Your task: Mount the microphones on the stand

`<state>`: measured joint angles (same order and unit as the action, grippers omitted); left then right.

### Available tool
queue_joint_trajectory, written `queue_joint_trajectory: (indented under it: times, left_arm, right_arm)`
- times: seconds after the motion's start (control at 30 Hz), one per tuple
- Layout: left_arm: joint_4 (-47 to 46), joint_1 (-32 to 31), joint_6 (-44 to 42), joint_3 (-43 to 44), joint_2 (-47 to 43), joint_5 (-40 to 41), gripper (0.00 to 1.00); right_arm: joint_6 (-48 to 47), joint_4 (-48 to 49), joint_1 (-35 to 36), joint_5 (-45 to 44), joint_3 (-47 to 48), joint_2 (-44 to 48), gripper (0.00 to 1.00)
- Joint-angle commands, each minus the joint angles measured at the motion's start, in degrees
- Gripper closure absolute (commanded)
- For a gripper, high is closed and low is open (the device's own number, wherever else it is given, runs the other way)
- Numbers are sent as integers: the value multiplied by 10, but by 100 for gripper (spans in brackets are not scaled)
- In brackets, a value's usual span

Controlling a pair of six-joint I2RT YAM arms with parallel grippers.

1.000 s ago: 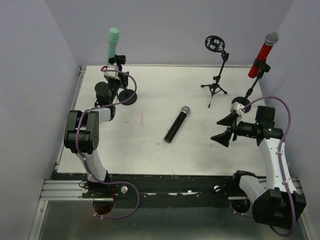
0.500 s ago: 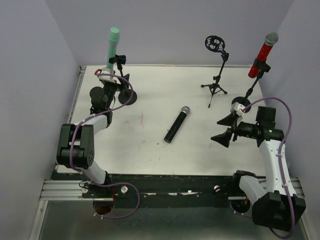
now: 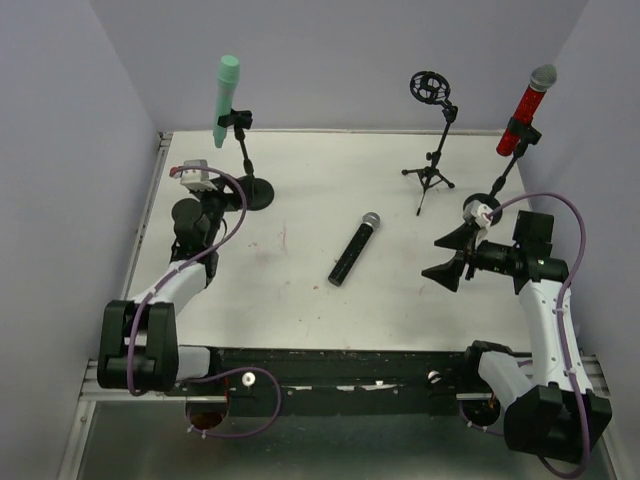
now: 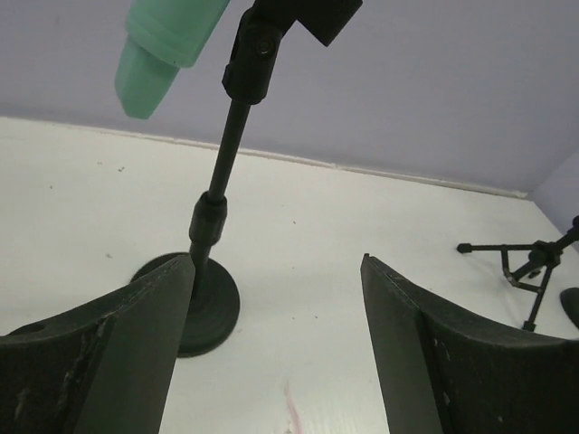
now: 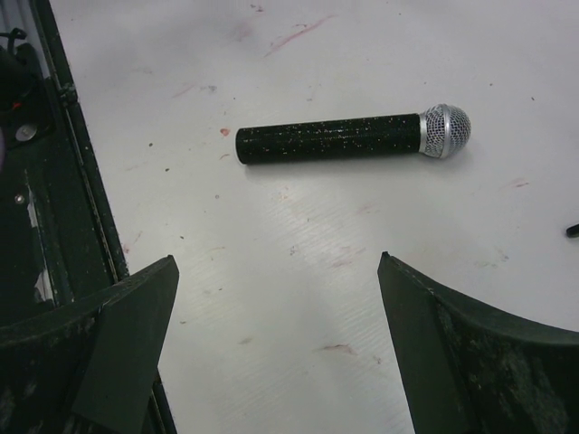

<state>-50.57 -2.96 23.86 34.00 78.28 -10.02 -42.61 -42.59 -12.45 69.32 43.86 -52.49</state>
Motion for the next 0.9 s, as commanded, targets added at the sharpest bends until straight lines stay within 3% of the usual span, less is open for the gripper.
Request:
queue_joint_trajectory:
  times: [0.0,0.2,0.33,0.43,0.53,0.67,0.87]
  left_arm:
    - [101,-6,87,-25,-115,-4,18]
    - [270,-8,133,10,-229,-111,16]
    - [411,-7,67,86,-266,-197,11]
    - [502,-7,6,111,-292,-214,8]
    - [524,-7,-22,78,-341,-183,2]
    - [515,-7,-41,35,-394,-161,2]
    - [518,-8,-53,28,-405,-163,2]
  right_arm:
    - [66,50,-1,15,33,-18,1]
    - [155,105,26,-72,149,-88,2]
    - [227,145,50,-188,234,-140,2]
    - [318,217,57,-295,274,-175,3]
    - [389,248,64,-362,314,-219,3]
    - [465,285,73,-430,341,-269,0]
    - [460,342,94,-451,341,-326,0]
